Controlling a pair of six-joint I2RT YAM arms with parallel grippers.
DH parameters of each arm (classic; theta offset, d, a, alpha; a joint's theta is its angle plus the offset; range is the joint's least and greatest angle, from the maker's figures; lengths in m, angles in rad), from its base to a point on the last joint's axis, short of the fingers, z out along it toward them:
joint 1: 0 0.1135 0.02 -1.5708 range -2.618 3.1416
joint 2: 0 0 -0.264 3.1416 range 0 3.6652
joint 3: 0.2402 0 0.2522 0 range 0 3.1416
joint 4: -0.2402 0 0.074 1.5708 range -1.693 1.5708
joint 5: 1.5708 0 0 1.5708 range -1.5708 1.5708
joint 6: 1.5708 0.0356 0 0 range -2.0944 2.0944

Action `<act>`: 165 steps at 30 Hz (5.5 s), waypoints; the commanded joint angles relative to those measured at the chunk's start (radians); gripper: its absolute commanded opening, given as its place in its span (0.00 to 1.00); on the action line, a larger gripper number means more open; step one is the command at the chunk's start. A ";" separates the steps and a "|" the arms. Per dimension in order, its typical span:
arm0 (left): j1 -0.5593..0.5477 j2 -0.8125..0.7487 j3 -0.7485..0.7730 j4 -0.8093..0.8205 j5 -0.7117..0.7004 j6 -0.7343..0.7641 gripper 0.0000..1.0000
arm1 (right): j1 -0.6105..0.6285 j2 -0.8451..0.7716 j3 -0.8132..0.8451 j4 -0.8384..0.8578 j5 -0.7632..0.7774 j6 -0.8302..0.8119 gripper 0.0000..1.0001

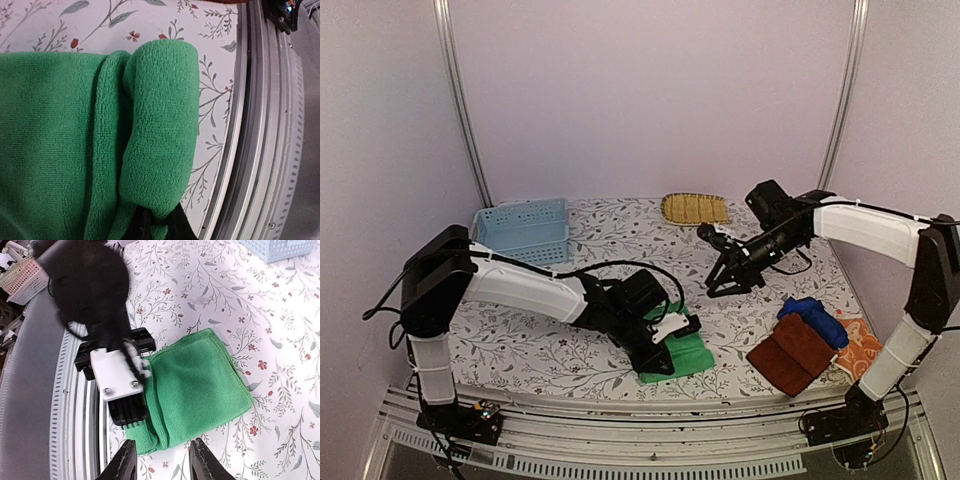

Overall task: Roll the towels
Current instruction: Roll the towel at the center of the board.

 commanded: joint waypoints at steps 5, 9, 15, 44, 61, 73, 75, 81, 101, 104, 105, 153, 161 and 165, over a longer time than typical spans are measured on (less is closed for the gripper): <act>0.113 0.190 0.011 -0.148 0.512 -0.176 0.00 | 0.116 -0.215 -0.338 0.311 0.147 -0.054 0.39; 0.141 0.197 -0.013 -0.105 0.594 -0.239 0.00 | 0.254 -0.220 -0.427 0.391 0.304 -0.089 0.44; 0.162 0.204 -0.035 -0.069 0.605 -0.285 0.00 | 0.391 -0.163 -0.461 0.492 0.468 -0.084 0.52; 0.186 0.210 -0.056 -0.030 0.549 -0.327 0.00 | 0.543 -0.038 -0.456 0.481 0.491 -0.032 0.44; 0.197 -0.275 -0.323 0.201 0.108 -0.300 0.48 | 0.446 0.196 -0.301 0.272 0.169 -0.051 0.10; -0.140 -0.693 -0.629 0.432 -0.480 -0.010 0.45 | 0.264 0.575 0.014 -0.096 -0.150 -0.100 0.09; -0.180 -0.639 -0.583 0.405 -0.500 0.054 0.45 | 0.254 0.609 0.048 -0.132 -0.172 -0.103 0.09; -0.237 -0.400 -0.421 0.360 -0.544 0.203 0.53 | 0.251 0.629 0.071 -0.143 -0.166 -0.088 0.09; -0.266 -0.155 -0.265 0.281 -0.564 0.293 0.14 | 0.237 0.554 0.084 -0.183 -0.161 -0.101 0.23; -0.249 -0.154 -0.262 0.253 -0.517 0.246 0.11 | 0.192 0.418 0.098 -0.212 -0.150 -0.128 0.40; -0.236 -0.156 -0.259 0.243 -0.492 0.227 0.11 | 0.165 0.363 0.095 -0.192 -0.140 -0.125 0.44; 0.242 0.119 -0.220 0.276 0.365 -0.249 0.31 | 0.500 0.080 -0.495 0.655 0.640 -0.220 0.37; 0.256 -0.091 -0.267 0.249 0.179 -0.203 0.50 | 0.535 0.152 -0.391 0.404 0.589 -0.215 0.12; 0.253 -0.260 -0.368 0.283 0.030 -0.227 0.53 | 0.536 0.165 -0.326 0.277 0.560 -0.171 0.11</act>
